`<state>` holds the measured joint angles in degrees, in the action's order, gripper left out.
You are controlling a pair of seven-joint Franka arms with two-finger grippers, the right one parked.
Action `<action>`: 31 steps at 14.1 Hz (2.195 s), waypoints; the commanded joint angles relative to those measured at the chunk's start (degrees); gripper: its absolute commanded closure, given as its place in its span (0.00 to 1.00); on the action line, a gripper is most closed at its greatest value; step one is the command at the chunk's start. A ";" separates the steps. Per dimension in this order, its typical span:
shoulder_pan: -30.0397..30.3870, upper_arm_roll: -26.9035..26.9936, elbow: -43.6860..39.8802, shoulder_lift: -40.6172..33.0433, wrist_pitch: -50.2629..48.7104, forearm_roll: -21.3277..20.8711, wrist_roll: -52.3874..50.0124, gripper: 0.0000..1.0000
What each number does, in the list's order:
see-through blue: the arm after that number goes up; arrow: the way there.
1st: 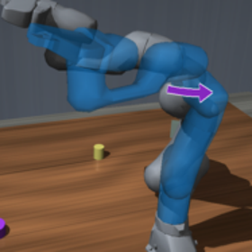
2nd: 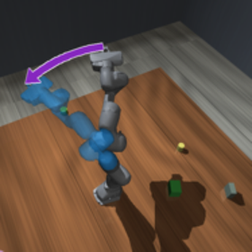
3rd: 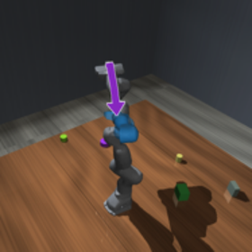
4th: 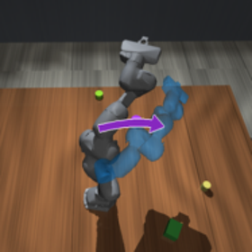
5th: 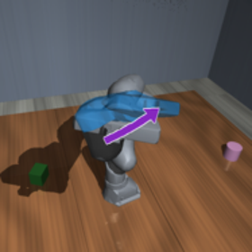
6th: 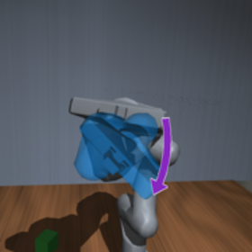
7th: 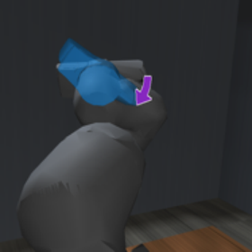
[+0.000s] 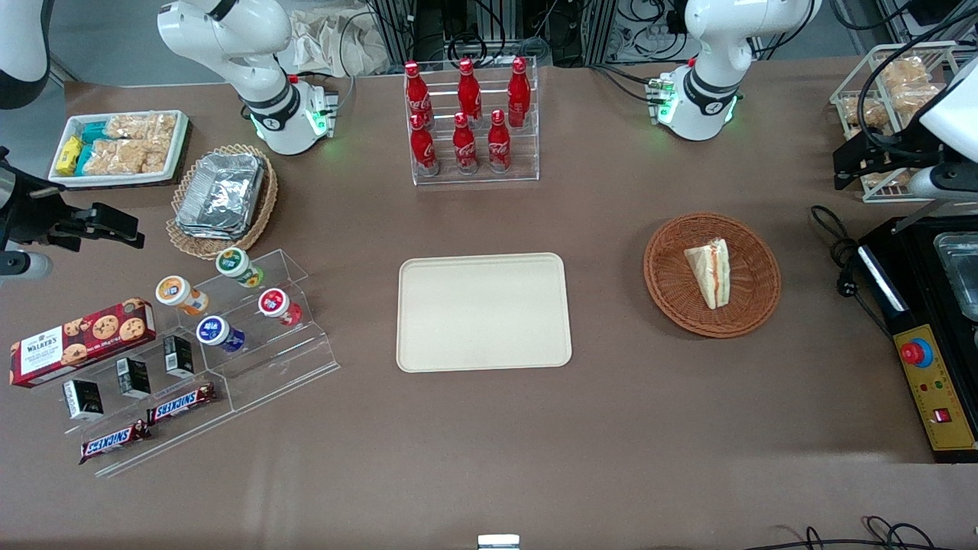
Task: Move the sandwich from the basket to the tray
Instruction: 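Move the left gripper down over the wrapped sandwich in the basket, then lower the open left gripper around the sandwich and close it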
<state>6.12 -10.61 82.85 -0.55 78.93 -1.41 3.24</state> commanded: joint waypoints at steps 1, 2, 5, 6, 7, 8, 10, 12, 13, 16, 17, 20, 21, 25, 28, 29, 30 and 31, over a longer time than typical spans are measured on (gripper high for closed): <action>-0.93 -0.20 -1.90 1.43 -1.23 -0.96 -1.22 0.00; -0.94 -0.12 -1.99 1.43 -1.23 -0.79 -1.13 0.00; -1.03 -0.20 -1.03 2.22 -0.36 -0.08 -4.71 0.00; -1.29 -0.21 0.63 2.13 0.34 -0.17 -6.73 0.00; -1.55 -0.12 2.48 1.61 2.61 0.09 -8.76 0.00; -1.55 -0.12 4.84 1.08 3.50 0.88 -11.73 0.00; -1.38 0.06 12.21 -1.54 7.96 2.64 -15.79 0.00; -1.38 0.06 25.45 -6.89 18.31 2.56 -17.81 0.00; -1.38 0.06 31.87 -9.27 23.85 2.47 -20.44 0.00; -1.12 0.15 41.85 -10.17 32.59 2.64 -27.20 0.01; -1.03 0.23 43.35 -9.65 34.69 2.64 -30.10 0.01; -1.11 0.15 45.38 -7.02 38.39 2.56 -36.44 0.00; -1.37 0.06 46.26 -6.22 39.88 2.47 -38.29 0.00; -1.55 -0.03 51.79 -4.72 48.31 2.38 -39.01 0.00; -1.82 -0.20 55.48 -2.79 55.34 2.29 -39.01 0.00; -1.82 -0.38 56.89 -2.35 57.89 2.29 -39.01 0.00; -1.82 -0.64 58.03 -1.83 59.83 2.29 -39.01 0.00; -1.82 -0.73 59.00 -1.04 61.68 2.29 -39.01 0.00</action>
<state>4.66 -10.92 139.01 -1.81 136.51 0.64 -34.61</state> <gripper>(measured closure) 0.000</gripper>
